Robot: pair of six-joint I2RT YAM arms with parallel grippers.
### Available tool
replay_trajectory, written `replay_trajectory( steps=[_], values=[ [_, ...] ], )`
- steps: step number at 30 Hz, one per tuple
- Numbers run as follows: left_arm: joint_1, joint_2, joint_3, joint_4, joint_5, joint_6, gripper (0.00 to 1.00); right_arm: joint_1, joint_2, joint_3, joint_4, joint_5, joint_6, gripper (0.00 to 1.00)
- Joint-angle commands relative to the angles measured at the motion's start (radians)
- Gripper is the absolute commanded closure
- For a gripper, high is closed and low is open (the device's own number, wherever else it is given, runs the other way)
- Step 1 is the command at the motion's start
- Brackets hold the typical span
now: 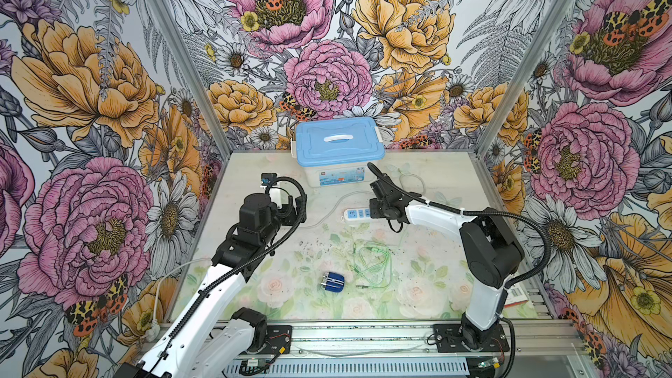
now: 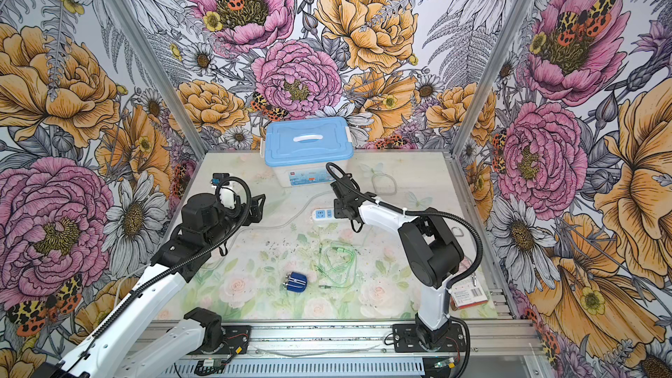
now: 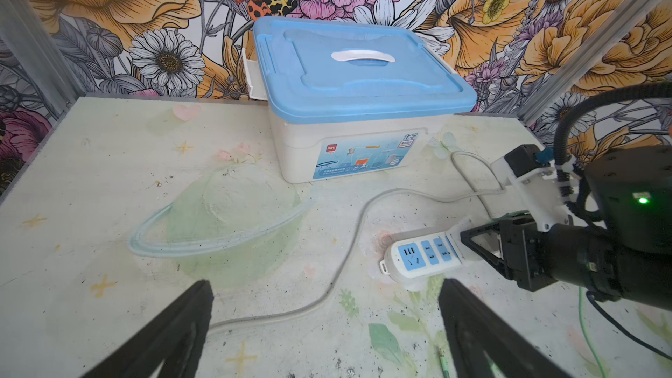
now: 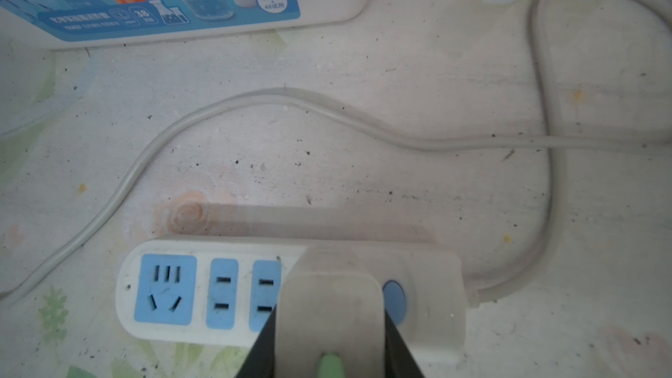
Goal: Charge the electric shaver
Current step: Insert the plug into the socket.
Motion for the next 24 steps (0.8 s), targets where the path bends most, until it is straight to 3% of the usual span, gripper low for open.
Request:
replay_trajectory(
  steps=[1, 5, 12, 24],
  values=[
    [0.01, 0.001, 0.026, -0.026, 0.01, 0.007, 0.01, -0.017, 0.039, -0.039, -0.158, -0.036, -0.013, 0.59],
    [0.01, -0.003, 0.032, -0.027, 0.011, 0.011, 0.01, -0.022, 0.009, -0.006, -0.215, -0.075, -0.032, 0.48],
    [0.01, -0.013, 0.05, -0.047, 0.013, 0.018, 0.01, -0.033, -0.063, 0.067, -0.358, -0.169, -0.055, 0.39],
    [0.01, -0.025, 0.064, -0.069, 0.018, 0.041, 0.01, -0.062, -0.088, 0.114, -0.475, -0.536, -0.081, 0.45]
  ],
)
